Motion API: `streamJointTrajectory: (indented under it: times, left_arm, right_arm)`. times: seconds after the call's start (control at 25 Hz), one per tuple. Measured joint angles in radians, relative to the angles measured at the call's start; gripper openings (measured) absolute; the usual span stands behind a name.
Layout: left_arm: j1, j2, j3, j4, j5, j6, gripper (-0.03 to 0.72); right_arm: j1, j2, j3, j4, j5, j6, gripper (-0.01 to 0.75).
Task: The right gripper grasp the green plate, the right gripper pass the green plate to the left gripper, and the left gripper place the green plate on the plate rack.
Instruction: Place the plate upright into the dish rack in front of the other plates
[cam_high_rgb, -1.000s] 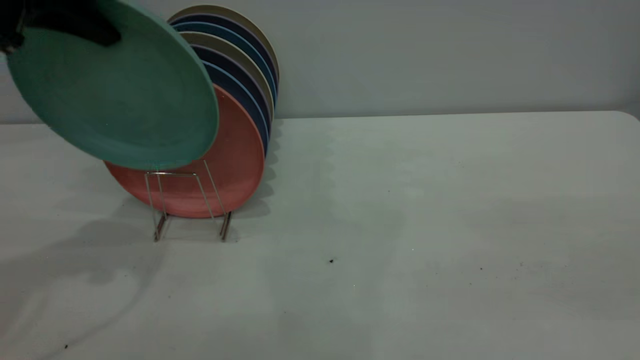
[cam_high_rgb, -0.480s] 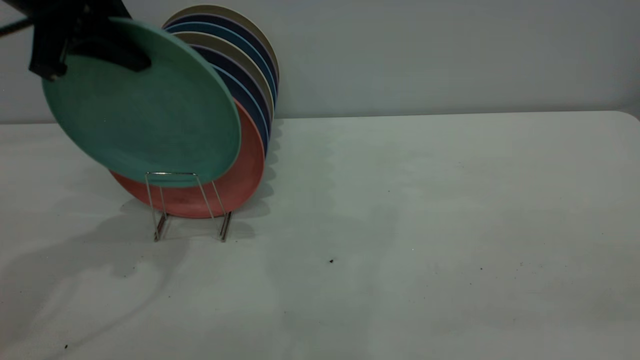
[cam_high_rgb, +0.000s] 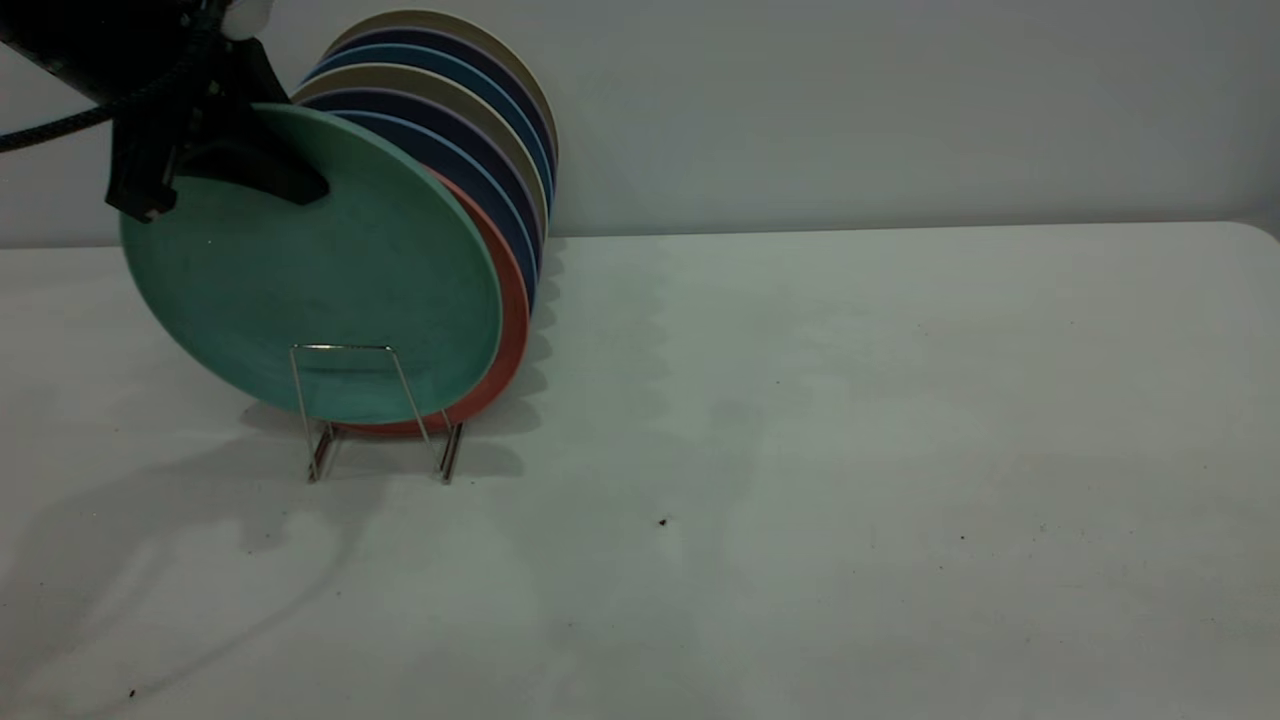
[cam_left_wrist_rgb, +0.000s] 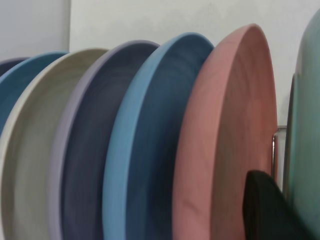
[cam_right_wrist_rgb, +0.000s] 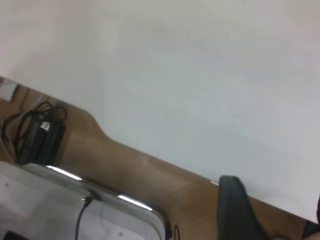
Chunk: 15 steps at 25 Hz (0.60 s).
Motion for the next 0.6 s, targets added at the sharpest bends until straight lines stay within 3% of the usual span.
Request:
streamJointTrajectory:
  times: [0.32, 0.6]
  left_arm:
    - [0.0, 0.007, 0.0, -0.008, -0.004, -0.021, 0.325]
    - [0.0, -0.012, 0.0, -0.002, -0.018, -0.164, 0.439]
  right_arm:
    - [0.0, -0.087, 0.074, -0.036, 0.001, 0.018, 0.406]
    - [0.0, -0.132, 0.075, -0.052, 0.001, 0.037, 0.406]
